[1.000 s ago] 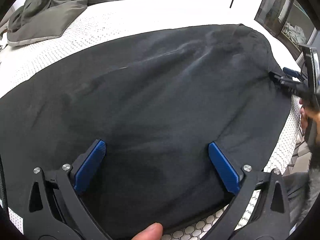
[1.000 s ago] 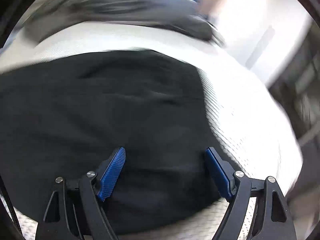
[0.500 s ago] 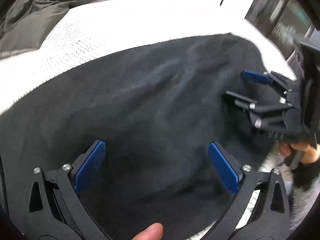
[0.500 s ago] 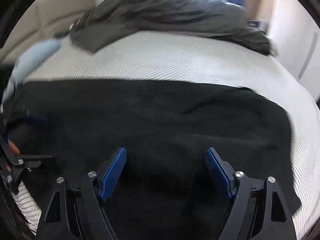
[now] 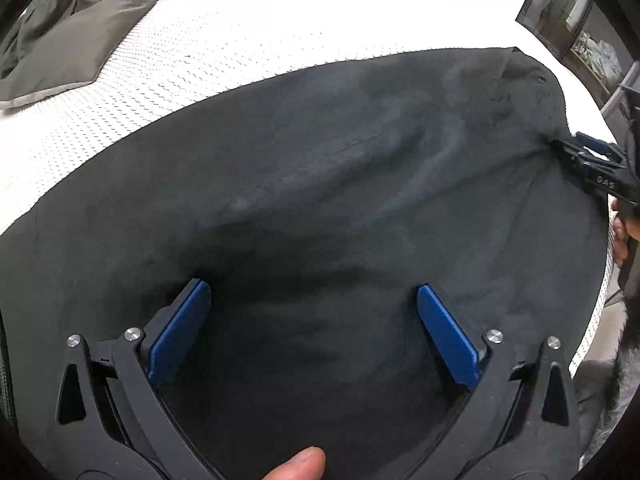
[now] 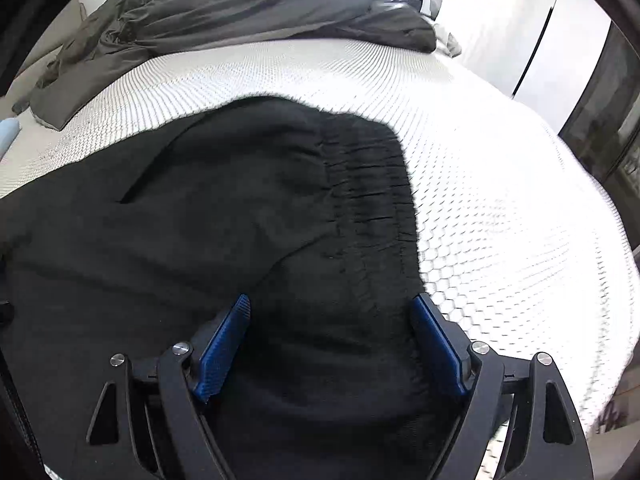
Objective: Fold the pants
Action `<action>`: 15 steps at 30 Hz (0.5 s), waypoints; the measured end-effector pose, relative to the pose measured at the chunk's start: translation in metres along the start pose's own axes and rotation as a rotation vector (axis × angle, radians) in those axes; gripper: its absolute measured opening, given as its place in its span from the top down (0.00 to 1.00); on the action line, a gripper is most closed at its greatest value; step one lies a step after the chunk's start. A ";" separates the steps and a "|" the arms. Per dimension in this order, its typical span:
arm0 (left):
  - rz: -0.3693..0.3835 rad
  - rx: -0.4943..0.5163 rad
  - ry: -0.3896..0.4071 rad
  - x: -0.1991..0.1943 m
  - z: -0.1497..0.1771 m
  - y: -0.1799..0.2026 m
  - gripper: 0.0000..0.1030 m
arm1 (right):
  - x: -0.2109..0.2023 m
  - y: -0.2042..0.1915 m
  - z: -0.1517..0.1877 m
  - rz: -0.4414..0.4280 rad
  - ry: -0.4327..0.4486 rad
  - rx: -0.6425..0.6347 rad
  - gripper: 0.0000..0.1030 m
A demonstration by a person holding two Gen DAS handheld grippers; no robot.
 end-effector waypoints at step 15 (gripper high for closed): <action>-0.001 -0.045 0.076 0.002 -0.036 -0.022 0.00 | -0.005 -0.163 -0.018 -0.127 -0.011 -0.372 0.22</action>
Point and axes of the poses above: each gripper's, at about its wrist camera, not at the fingertips, and x roughly the way its jaws point, y to its right, z to its underside, the point moved 7 cm from there along x, roughly the way its jaws point, and after that the axes turned 13 degrees about -y, right-handed, at the moved point
